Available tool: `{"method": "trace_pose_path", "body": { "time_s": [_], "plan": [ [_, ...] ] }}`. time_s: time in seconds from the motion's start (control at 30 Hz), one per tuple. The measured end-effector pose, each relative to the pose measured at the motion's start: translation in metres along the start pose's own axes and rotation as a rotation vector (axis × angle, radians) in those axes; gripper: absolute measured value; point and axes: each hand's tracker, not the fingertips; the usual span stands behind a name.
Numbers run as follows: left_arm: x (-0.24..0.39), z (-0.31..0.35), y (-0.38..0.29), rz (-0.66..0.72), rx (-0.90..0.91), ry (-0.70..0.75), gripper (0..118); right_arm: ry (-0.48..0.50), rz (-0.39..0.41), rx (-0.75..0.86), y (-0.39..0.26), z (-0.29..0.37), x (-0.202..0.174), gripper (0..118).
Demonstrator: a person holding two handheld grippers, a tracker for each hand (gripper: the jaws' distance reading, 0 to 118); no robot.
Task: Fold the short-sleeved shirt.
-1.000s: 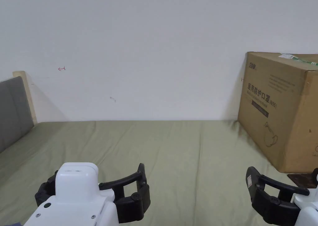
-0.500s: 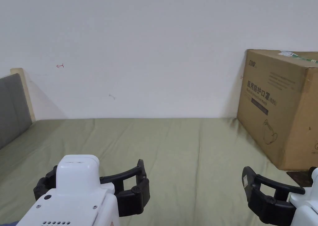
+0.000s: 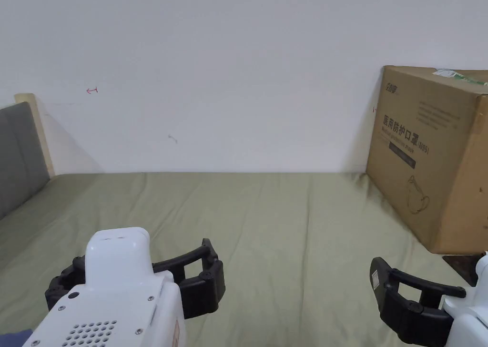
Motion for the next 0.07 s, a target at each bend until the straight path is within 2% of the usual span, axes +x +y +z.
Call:
{"method": "trace_pose_path", "body": {
  "time_s": [0.07],
  "plan": [
    [-0.0074,-0.0026,-0.0038,0.069,-0.013,-0.04,118,0.002,-0.004,-0.002,-0.0011,-0.0017,0.0008,118]
  ]
}}
